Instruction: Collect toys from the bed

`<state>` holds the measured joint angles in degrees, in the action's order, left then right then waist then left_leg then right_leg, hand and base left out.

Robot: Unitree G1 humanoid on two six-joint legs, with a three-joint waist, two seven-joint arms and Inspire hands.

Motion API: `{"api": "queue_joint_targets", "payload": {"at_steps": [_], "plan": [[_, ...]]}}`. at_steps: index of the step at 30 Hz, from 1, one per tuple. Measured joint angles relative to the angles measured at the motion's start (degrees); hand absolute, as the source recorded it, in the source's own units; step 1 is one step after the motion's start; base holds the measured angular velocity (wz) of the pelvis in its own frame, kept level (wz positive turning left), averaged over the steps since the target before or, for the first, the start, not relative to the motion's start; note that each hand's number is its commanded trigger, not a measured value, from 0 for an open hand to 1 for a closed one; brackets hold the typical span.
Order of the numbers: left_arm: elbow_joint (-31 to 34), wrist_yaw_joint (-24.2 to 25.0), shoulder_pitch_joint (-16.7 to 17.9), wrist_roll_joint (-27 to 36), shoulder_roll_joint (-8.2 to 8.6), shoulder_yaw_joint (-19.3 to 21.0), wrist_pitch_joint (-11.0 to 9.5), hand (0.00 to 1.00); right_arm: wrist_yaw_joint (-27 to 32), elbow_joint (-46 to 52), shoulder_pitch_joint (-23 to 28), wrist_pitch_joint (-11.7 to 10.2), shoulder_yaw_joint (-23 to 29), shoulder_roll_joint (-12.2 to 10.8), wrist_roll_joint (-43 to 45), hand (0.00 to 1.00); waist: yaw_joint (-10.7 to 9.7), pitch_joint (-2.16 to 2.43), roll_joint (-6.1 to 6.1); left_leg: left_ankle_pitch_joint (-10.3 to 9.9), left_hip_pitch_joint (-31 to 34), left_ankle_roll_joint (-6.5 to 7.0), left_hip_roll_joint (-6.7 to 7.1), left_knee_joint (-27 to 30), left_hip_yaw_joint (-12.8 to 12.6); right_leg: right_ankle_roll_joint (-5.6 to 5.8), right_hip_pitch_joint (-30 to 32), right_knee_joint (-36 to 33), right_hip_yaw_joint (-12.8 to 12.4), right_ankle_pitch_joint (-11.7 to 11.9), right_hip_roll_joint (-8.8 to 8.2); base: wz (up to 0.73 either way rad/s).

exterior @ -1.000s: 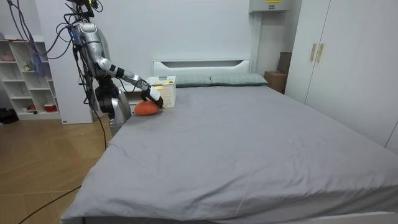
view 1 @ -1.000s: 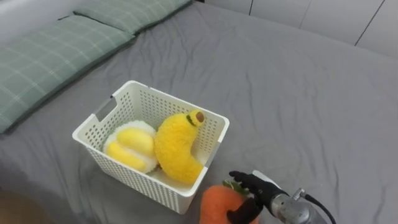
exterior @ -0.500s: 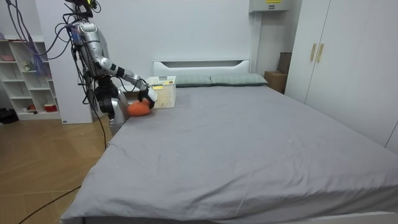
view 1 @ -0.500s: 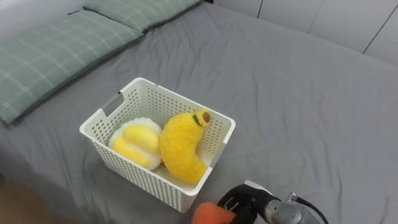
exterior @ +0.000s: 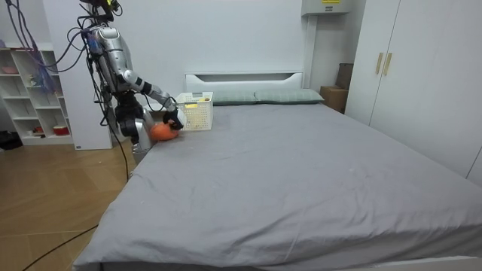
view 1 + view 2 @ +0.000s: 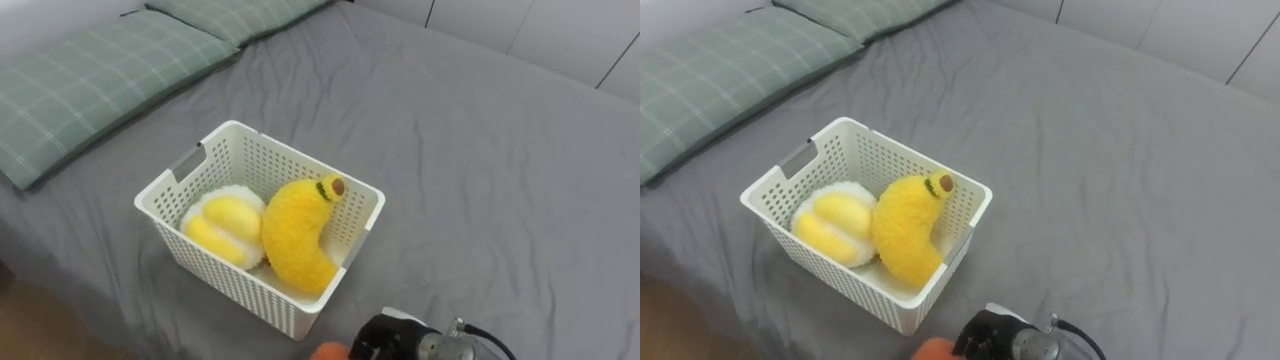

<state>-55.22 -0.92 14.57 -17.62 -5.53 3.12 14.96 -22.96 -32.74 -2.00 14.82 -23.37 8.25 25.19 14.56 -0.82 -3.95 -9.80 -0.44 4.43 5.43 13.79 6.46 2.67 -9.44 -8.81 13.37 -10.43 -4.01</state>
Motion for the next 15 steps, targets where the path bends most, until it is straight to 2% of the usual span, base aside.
{"api": "queue_joint_targets", "payload": {"at_steps": [5, 8, 12, 15], "plan": [[1.4, 0.7, 0.0, -0.1, 0.01, 0.3, -0.1, 0.0, 0.3, -0.1, -0.1, 0.0, 1.0, 0.2, -0.1, 1.0, 0.0, 0.03, -0.04, 0.1, 0.3, 0.05, 0.0, 0.0, 0.0, 0.0, 0.4, 0.0, 0.0, 0.0, 0.0, 0.0], [1.7, 1.3, -0.3, -0.1, -0.06, 1.1, -1.3, 0.0, 0.5, 2.0, -0.1, 0.0, 2.8, 0.4, -0.2, 1.0, -0.1, 0.01, 0.03, 0.1, 0.3, 0.06, 0.0, -0.1, -0.1, 0.0, 0.4, 0.0, 0.1, 0.0, -0.01, 0.0], [1.5, 1.3, -0.8, 0.0, -0.25, 1.3, -1.3, 0.0, 3.5, 6.5, -0.2, -1.1, 8.8, 0.8, -1.3, 1.0, -1.1, 0.04, 0.01, 0.2, 0.1, 0.09, 0.0, -0.1, -0.1, 0.0, 0.3, 0.1, 0.2, 0.0, -0.02, -0.01], [0.1, 1.3, -1.0, 0.1, -0.42, 1.3, -1.7, 0.0, 5.4, 9.1, -0.5, -1.2, 10.6, 1.7, -2.2, 1.0, -2.0, 0.08, 0.09, 0.2, -0.2, 0.09, -0.09, -0.3, -0.6, -0.02, 0.2, 0.0, -0.4, 0.0, 0.0, -0.07]]}}
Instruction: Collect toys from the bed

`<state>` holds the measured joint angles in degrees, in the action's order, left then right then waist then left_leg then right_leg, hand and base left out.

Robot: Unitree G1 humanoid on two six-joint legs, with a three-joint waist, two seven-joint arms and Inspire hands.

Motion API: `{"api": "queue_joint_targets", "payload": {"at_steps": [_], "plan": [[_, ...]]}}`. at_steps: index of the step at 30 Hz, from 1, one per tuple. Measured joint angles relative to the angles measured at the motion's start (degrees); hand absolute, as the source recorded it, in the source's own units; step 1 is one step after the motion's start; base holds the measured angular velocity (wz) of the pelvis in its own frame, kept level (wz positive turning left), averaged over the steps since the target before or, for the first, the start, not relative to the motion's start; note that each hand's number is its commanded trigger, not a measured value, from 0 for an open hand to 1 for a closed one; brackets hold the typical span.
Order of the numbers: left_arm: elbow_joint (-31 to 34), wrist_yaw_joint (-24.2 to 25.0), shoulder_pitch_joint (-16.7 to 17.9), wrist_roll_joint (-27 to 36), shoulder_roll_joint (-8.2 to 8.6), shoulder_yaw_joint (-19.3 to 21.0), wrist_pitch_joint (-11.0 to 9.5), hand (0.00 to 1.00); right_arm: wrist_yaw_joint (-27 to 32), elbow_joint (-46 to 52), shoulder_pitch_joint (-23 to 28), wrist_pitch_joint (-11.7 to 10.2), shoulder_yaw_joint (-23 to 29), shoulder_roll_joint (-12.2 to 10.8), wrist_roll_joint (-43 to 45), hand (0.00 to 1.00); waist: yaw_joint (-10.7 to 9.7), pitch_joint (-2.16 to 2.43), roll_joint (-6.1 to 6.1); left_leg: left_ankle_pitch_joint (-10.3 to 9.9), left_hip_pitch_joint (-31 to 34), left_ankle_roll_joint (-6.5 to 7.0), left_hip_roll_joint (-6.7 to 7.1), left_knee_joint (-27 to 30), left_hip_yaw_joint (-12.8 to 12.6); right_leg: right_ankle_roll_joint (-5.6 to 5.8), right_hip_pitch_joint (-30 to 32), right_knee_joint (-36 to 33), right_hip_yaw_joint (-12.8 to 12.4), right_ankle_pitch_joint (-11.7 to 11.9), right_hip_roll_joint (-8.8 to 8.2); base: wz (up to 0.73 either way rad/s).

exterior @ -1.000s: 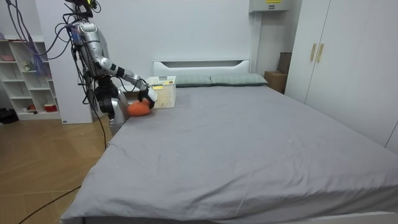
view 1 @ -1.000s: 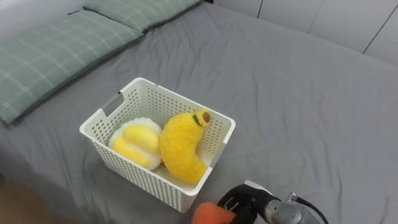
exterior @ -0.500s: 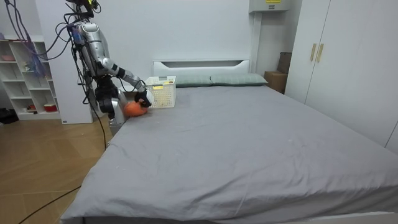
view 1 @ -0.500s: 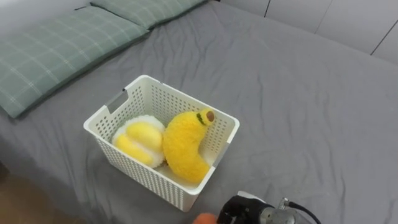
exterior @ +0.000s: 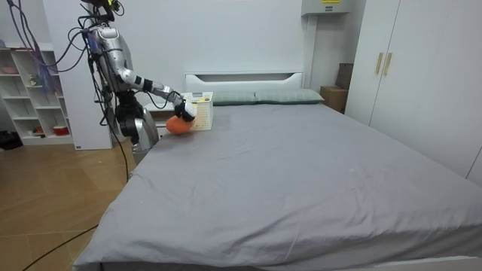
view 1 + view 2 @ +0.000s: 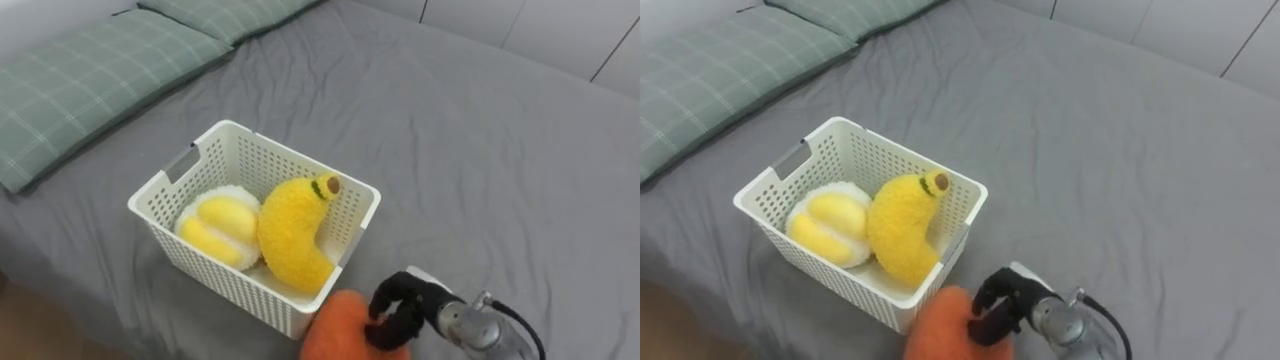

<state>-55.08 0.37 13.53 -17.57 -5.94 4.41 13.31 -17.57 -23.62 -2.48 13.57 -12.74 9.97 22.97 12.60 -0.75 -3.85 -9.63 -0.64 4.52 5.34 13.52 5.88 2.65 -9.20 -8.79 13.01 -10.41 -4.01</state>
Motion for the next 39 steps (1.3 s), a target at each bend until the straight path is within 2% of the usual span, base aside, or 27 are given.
{"api": "queue_joint_targets", "payload": {"at_steps": [3, 5, 9, 13, 24, 28, 33, 39], "plan": [[-0.4, 0.2, 0.0, 0.1, -0.54, 0.0, -0.1, 0.0, 0.8, 1.5, -1.1, -0.8, 1.7, 0.7, 0.0, 1.0, -1.5, 0.16, -0.26, 0.0, 0.0, 0.01, -0.15, -0.1, -0.4, 0.0, 0.2, -0.1, -0.4, 0.0, 0.02, -0.08], [-0.3, 0.3, 0.0, 0.6, -0.75, 0.3, -0.5, 0.0, 1.3, 3.2, -1.1, -1.2, 3.1, 1.3, -0.3, 1.0, -1.6, 0.13, -0.18, 0.0, -0.1, 0.04, -0.4, -0.1, -1.2, -0.05, 0.3, -0.1, -0.7, 0.1, 0.09, -0.14], [-0.6, 0.3, 0.5, 1.2, -1.27, 1.3, -1.2, 0.0, 1.5, 8.1, -1.1, -1.2, 3.6, 3.8, -0.3, 1.0, -2.9, 0.17, -0.37, -0.1, -0.5, 0.06, -0.6, -0.3, -2.0, -0.05, 0.3, -0.2, -1.5, 0.1, 0.18, -0.1], [-0.6, 0.3, 1.2, 1.1, -1.33, 2.3, -1.2, 0.0, 1.9, 12.5, -1.1, -1.2, 7.6, 4.1, -0.3, 1.0, -4.3, 0.25, -0.53, -0.2, -0.7, 0.16, -0.7, -0.4, -2.6, -0.05, 0.3, -0.1, -2.0, 0.1, 0.19, -0.07], [-0.1, 0.4, 1.4, 1.1, -1.3, 6.9, -1.4, 0.0, 3.8, 15.1, -1.1, -1.0, 14.1, 4.7, 3.4, 1.0, -5.4, 0.54, -0.39, -0.3, -0.5, 0.24, -0.76, -0.4, -3.1, -0.03, 1.3, -1.1, -3.4, 0.1, 0.17, -0.04], [-0.1, 0.3, 1.4, 1.2, -1.51, 6.8, -1.4, 0.0, 4.4, 21.5, -1.2, -1.0, 14.5, 5.3, 6.3, 1.0, -5.9, 0.81, -0.03, -0.3, -1.0, 0.21, -0.97, -0.8, -3.8, -0.03, 1.4, -1.2, -3.6, 0.1, 0.23, -0.09], [-1.3, 0.3, -0.1, 1.2, -1.55, 6.6, -1.8, 0.0, 4.4, 22.9, -3.4, -0.9, 14.5, 5.4, 6.7, 1.0, -6.1, 0.77, -0.54, -0.3, -1.1, 0.21, -0.98, -0.9, -3.9, -0.03, 1.4, -1.2, -3.6, 0.1, 0.22, -0.01], [-1.2, 0.3, -0.1, 0.7, -1.55, 6.6, -2.1, 0.0, 4.4, 26.3, -6.9, 0.2, 14.5, 5.5, 6.8, 1.0, -5.7, 0.72, -0.7, -0.3, -0.8, 0.23, -0.96, -1.0, -4.0, -0.03, 1.8, -1.2, -3.6, 0.1, 0.23, 0.0]]}}
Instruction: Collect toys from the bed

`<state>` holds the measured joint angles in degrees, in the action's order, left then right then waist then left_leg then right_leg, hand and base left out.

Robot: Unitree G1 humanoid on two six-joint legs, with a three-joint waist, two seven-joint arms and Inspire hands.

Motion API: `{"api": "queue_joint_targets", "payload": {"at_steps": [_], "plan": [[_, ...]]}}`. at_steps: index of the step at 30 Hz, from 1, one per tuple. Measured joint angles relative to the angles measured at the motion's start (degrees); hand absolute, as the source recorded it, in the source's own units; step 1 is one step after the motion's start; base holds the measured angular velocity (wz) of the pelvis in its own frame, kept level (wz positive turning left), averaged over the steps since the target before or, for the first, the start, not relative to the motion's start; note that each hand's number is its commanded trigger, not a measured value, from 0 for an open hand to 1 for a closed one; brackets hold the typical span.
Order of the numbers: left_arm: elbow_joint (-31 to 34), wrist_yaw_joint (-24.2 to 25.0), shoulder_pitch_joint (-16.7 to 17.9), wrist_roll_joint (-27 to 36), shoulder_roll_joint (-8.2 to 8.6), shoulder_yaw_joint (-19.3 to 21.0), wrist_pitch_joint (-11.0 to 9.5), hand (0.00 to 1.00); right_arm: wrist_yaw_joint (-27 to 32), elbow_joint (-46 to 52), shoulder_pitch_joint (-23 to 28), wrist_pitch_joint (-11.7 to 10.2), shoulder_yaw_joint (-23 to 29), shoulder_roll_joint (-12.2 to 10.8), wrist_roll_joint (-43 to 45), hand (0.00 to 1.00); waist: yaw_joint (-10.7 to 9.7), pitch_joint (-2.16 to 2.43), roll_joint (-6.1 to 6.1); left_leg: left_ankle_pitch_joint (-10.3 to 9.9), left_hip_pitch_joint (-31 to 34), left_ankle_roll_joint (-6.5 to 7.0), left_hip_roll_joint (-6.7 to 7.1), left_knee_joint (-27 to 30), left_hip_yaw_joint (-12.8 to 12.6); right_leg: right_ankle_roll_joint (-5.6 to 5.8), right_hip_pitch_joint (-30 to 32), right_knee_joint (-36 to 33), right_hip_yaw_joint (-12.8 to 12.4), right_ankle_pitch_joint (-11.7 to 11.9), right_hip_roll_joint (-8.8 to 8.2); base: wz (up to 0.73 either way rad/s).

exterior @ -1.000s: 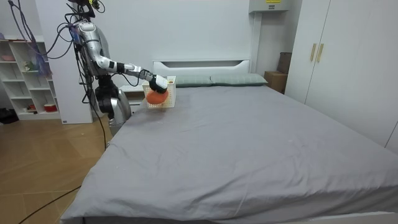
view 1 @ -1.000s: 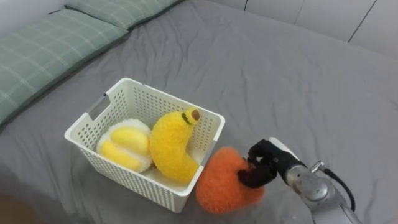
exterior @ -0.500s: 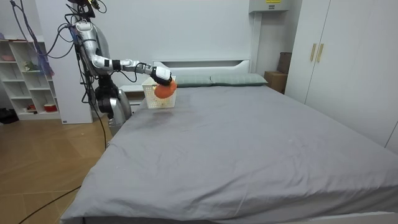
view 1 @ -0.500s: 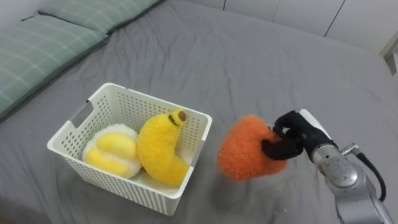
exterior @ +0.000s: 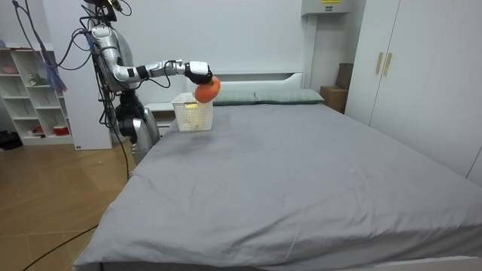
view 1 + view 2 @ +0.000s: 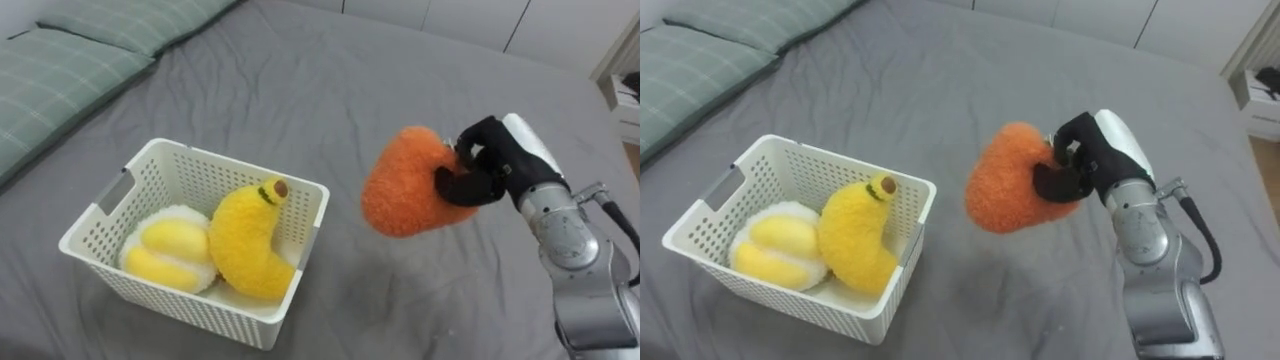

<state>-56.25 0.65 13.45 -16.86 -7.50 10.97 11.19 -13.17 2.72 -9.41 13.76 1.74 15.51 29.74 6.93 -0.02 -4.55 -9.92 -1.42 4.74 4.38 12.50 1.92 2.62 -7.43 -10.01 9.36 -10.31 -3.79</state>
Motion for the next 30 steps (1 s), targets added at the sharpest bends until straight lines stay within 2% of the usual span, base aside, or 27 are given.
{"api": "queue_joint_targets", "payload": {"at_steps": [3, 8, 10, 13, 16, 17, 18, 20, 24, 30], "plan": [[0.1, 0.0, 0.0, -0.2, -0.02, 0.0, 0.0, 0.0, 0.0, 2.0, -2.1, 0.1, -0.4, 0.2, 1.6, 1.0, 0.9, -0.09, -0.06, 0.0, 0.3, 0.0, 0.02, 0.0, 0.3, 0.0, 0.2, 0.0, 0.3, 0.0, -0.01, 0.04], [1.6, -0.1, -0.3, -0.2, 0.05, 0.0, 0.0, 0.0, -0.2, 2.9, -3.9, 0.1, -2.5, 0.2, 1.7, 1.0, 3.2, -0.59, -0.64, 0.0, 0.4, 0.0, 0.03, 0.0, 0.4, 0.0, 0.2, 0.1, 0.5, 0.0, -0.03, 0.02], [1.7, -0.1, -0.5, -0.3, -0.02, 0.0, 0.0, 0.0, -0.4, 2.9, -4.0, 0.2, -3.9, 0.2, 1.8, 1.0, 3.8, -0.53, -0.95, 0.0, 0.9, 0.02, 0.32, 0.2, 1.4, 0.0, 0.1, 0.3, 1.7, 0.0, -0.18, 0.2], [1.7, -0.1, -0.6, -0.3, -0.02, 0.0, 0.0, 0.0, -0.8, 2.9, -4.2, 0.2, -4.9, 0.2, 1.7, 1.0, 4.6, -0.56, -1.05, 0.0, 1.0, 0.02, 0.39, 0.3, 1.8, 0.0, 0.1, 0.3, 2.2, 0.0, -0.19, 0.1], [1.5, -0.1, -0.5, -0.2, -0.07, -0.4, 0.0, 0.0, -0.8, 2.6, -5.2, 0.2, -5.5, 0.2, 1.7, 0.98, 5.6, -0.81, -0.91, 0.0, 1.4, -0.02, 0.54, 0.3, 2.4, 0.0, 0.1, 0.3, 2.9, 0.0, -0.24, 0.11], [1.2, -0.1, -0.4, -0.2, -0.17, -1.2, 0.0, 0.0, -0.8, 2.4, -5.8, 0.2, -6.0, 0.4, 1.6, 0.75, 5.9, -0.84, -0.9, 0.1, 1.4, -0.04, 0.54, 0.3, 2.5, 0.0, 0.1, 0.3, 3.0, 0.0, -0.24, 0.1], [1.1, -0.1, -0.4, -0.2, -0.18, -1.6, 0.0, 0.0, -0.8, 2.4, -6.3, 0.2, -6.9, 0.4, 1.6, 0.62, 6.0, -0.84, -0.94, 0.2, 1.7, -0.11, 0.62, 0.5, 3.1, 0.0, 0.1, 0.3, 3.5, 0.0, -0.23, 0.19], [1.2, -0.1, -0.5, -0.3, -0.15, -2.3, 0.1, 0.0, -0.9, 2.4, -6.8, 0.2, -8.1, 0.4, 1.7, 0.0, 6.3, -0.93, -1.05, 0.2, 2.2, -0.19, 0.77, 0.9, 3.8, 0.0, 0.2, 0.4, 4.4, 0.0, -0.25, 0.25], [1.2, -0.1, -0.7, -0.8, -0.22, -2.9, 0.3, 0.0, -2.6, 2.3, -7.5, 1.2, -11.2, 0.3, 1.8, 0.0, 7.5, -0.95, -1.14, 0.7, 2.9, -0.24, 1.21, 1.1, 5.3, 0.0, 0.2, 0.4, 5.7, 0.0, -0.43, 0.19], [1.2, 0.1, -0.5, -1.3, -0.7, -2.9, 1.1, 0.0, -3.1, 2.3, -7.6, 1.4, -13.5, 0.0, 1.6, 0.0, 10.1, -0.78, -1.76, 1.2, 3.3, -0.43, 1.46, 1.1, 6.5, 0.01, 0.2, 0.3, 5.9, 0.0, -0.43, 0.11]]}}
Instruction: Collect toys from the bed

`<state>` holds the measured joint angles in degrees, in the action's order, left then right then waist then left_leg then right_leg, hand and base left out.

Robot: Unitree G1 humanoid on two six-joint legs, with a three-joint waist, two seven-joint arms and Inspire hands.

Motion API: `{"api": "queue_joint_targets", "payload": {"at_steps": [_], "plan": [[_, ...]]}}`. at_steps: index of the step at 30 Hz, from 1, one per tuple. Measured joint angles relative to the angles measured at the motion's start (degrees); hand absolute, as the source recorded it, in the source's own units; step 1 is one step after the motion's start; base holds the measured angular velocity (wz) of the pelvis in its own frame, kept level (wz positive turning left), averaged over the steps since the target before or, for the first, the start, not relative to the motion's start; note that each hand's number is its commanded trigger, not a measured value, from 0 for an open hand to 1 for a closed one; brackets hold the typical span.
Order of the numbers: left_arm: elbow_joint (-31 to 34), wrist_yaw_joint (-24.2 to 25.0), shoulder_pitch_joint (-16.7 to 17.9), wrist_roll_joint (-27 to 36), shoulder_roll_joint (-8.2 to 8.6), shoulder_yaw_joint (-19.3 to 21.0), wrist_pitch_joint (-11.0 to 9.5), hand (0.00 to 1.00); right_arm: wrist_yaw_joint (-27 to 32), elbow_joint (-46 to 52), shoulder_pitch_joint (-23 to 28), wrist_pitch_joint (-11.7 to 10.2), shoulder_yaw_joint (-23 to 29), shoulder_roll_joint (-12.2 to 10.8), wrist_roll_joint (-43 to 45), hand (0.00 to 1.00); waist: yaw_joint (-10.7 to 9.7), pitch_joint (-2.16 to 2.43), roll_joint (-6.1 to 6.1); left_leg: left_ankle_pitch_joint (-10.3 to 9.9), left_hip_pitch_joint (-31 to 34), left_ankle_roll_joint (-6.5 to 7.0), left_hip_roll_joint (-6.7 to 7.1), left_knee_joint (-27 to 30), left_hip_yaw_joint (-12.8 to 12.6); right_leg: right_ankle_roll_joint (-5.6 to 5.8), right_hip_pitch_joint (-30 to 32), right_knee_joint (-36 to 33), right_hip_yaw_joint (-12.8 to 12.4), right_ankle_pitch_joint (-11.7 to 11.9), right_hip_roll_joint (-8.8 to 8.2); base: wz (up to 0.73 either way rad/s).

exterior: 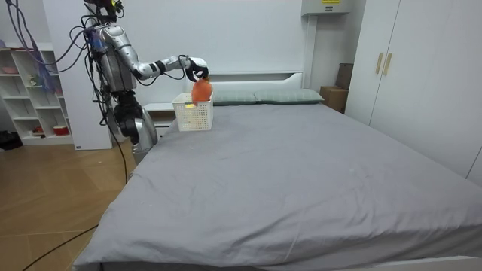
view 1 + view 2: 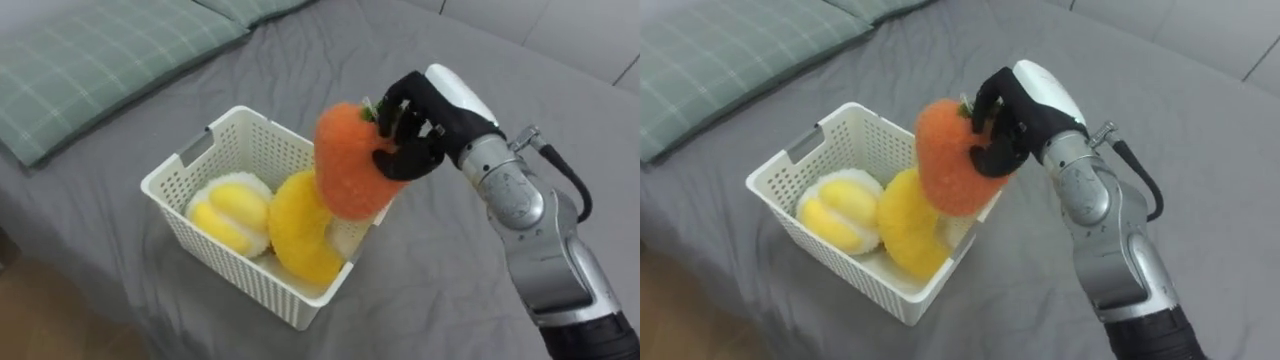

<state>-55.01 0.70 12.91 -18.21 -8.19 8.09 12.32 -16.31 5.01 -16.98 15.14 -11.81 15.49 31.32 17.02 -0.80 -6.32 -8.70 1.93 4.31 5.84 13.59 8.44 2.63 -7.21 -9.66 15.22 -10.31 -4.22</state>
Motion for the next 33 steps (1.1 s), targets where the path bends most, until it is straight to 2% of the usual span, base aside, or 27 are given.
{"api": "queue_joint_targets", "payload": {"at_steps": [4, 9, 17, 19, 23, 30, 33], "plan": [[0.0, 0.0, -0.1, 0.0, -0.24, 0.0, 0.2, 0.0, -0.1, 0.0, 0.0, 0.1, -0.7, -0.1, 0.1, 0.0, 0.6, 0.14, -0.33, 0.5, 0.4, -0.13, 0.31, 0.0, 1.2, 0.0, 0.0, 0.0, 0.9, 0.0, -0.07, 0.17], [1.2, -0.1, -0.1, 0.0, -0.27, -0.1, 1.1, 0.0, -0.1, 0.0, 0.0, 1.2, -1.1, -0.9, 0.0, 0.0, 0.7, -0.2, -0.51, 0.7, 0.5, -0.37, 0.45, 0.0, 1.7, 0.01, 0.1, -0.1, 0.7, 0.0, -0.11, 0.06], [2.2, -0.2, -1.0, 0.0, -0.22, -0.3, 1.5, 0.0, -0.1, -2.4, 0.0, 1.6, -1.2, -1.9, 0.2, 0.0, 0.6, -0.18, -0.83, 0.9, 0.4, -0.49, 0.42, 0.0, 1.5, 0.0, 0.3, -0.2, 0.5, 0.0, -0.11, -0.01], [2.8, -0.2, -1.0, 0.0, -0.22, -0.3, 1.5, 0.0, -0.1, -2.7, 0.0, 2.1, -1.2, -1.9, 0.2, 0.0, 0.9, -0.04, -1.03, 1.0, 0.3, -0.39, 0.27, -0.3, 1.0, 0.0, 0.5, -0.2, -0.3, 0.0, -0.06, -0.11], [2.8, -0.2, -0.8, 0.0, -0.21, -0.4, 1.5, 0.0, 0.0, -4.4, 0.0, 2.1, -1.2, -2.0, 0.1, 0.0, 0.9, -0.05, -1.11, 1.0, -0.3, -0.25, -0.02, -1.0, 0.0, -0.01, 0.5, -0.2, -1.1, 0.0, 0.01, -0.14], [2.6, -0.9, -1.3, 0.0, 0.65, 0.2, 1.4, 0.0, 2.2, -6.9, 0.0, 1.9, 1.6, -1.7, -2.5, 0.0, -0.9, -0.34, -0.74, 0.9, -0.4, -0.11, -0.12, -1.1, -0.6, -0.03, 0.8, -0.1, -2.2, 0.0, 0.04, -0.06], [2.5, -1.8, -1.3, 0.0, 0.96, 0.2, 1.2, 0.0, 4.5, -6.9, 0.2, 1.3, 3.7, -1.7, -3.9, 0.0, -1.6, -0.26, -0.61, 0.9, -0.5, -0.08, -0.27, -1.3, -1.4, -0.03, 1.1, -0.1, -2.7, 0.0, 0.07, -0.12]]}}
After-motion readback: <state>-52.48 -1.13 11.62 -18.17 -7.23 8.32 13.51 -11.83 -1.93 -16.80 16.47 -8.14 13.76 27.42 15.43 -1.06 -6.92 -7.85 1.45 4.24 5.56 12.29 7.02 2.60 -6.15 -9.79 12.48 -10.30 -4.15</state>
